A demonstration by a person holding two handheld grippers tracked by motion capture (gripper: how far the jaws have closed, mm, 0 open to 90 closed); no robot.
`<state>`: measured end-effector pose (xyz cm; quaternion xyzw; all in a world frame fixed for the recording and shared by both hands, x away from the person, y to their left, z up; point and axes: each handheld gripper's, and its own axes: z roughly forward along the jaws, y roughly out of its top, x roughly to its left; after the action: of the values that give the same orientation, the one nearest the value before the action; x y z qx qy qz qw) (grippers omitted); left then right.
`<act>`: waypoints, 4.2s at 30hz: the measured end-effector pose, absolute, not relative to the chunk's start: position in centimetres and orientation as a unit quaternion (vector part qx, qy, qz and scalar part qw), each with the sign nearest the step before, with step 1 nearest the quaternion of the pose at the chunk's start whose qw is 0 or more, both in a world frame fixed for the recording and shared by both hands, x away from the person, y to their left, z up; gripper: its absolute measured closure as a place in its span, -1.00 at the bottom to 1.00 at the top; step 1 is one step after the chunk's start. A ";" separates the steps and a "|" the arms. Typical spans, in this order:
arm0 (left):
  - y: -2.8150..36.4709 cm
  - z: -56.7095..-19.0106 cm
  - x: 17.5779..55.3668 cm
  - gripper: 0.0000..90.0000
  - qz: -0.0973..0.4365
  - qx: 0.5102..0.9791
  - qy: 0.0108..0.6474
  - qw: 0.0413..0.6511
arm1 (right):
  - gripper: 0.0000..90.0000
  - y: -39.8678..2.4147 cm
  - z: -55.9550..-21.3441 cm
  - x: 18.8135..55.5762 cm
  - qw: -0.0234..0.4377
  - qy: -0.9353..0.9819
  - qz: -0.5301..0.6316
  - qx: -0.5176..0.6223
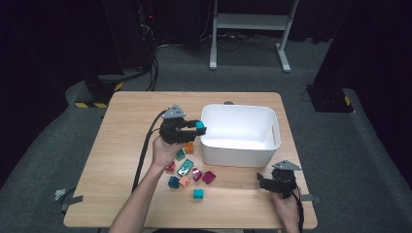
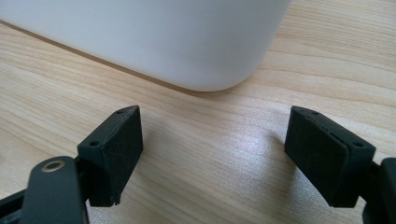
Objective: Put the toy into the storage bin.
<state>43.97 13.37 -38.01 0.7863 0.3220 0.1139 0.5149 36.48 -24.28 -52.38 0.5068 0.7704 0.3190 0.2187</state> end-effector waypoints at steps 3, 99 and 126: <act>12.7 -38.0 44.3 0.21 0.115 0.788 0.318 0.514 | -0.57 -24.3 -52.4 36.5 0.219 0.770 0.319 0.507; 22.4 -49.6 36.9 -0.20 0.171 0.777 0.448 0.408 | -0.57 -24.3 -52.4 36.5 0.219 0.770 0.319 0.508; 21.1 -51.9 38.2 0.18 0.170 0.797 0.438 0.379 | -0.57 -24.3 -52.4 36.5 0.219 0.770 0.319 0.508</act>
<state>38.24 21.14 -51.86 0.7971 0.4384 0.1700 0.3788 36.48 -24.26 -52.38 0.5077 0.7698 0.3188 0.2190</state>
